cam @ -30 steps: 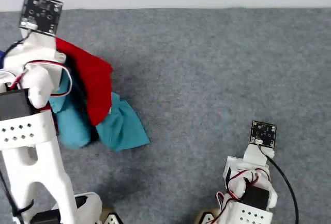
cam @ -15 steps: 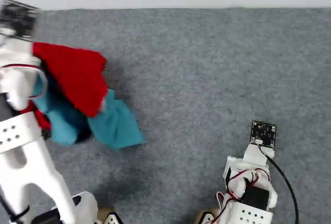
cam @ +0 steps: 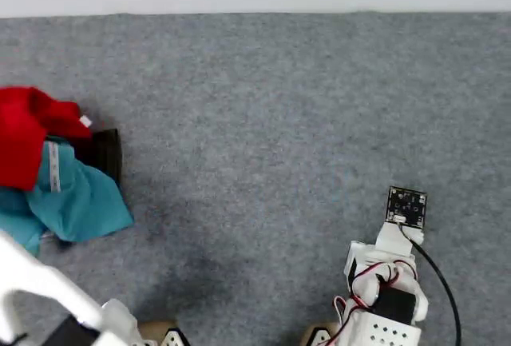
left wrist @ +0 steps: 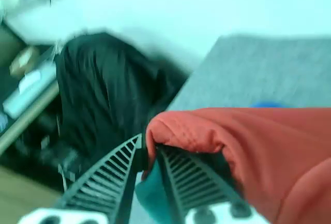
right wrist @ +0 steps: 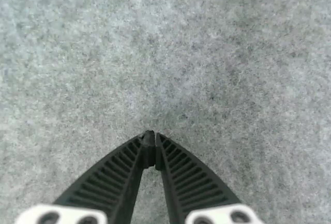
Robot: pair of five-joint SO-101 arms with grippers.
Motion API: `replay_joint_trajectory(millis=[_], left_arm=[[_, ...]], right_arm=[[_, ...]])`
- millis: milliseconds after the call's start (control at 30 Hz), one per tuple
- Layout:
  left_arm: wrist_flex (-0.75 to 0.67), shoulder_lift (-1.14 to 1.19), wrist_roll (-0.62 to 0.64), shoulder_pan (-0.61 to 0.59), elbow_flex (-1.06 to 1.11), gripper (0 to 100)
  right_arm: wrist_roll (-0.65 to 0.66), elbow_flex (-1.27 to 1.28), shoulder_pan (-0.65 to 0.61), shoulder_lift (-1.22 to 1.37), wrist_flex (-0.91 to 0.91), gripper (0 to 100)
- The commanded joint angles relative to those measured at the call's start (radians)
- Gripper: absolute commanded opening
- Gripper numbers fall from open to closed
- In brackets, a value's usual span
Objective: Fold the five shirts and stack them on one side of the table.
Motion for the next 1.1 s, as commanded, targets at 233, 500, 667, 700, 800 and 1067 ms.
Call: replay_joint_trajectory(millis=[233, 500, 667, 700, 800, 1067], left_arm=[[-0.046, 0.114, -0.47, -0.008, 0.165, 21], [-0.002, -0.089, -0.471, 0.069, 0.217, 31], [-0.002, -0.137, -0.471, 0.141, 0.329, 18], [-0.002, -0.138, -0.471, 0.15, 0.344, 13], [-0.002, -0.146, -0.471, 0.175, 0.375, 1], [0.031, -0.147, -0.471, 0.183, 0.297, 1]], right_arm=[[-0.005, 0.015, 0.01, -0.015, 0.004, 0.9], [-0.005, 0.015, 0.01, -0.015, 0.004, 0.9], [-0.005, 0.015, 0.01, -0.015, 0.004, 0.9], [-0.005, 0.015, 0.01, -0.015, 0.004, 0.9], [-0.005, 0.015, 0.01, -0.015, 0.004, 0.9], [-0.005, 0.015, 0.01, -0.015, 0.004, 0.9]])
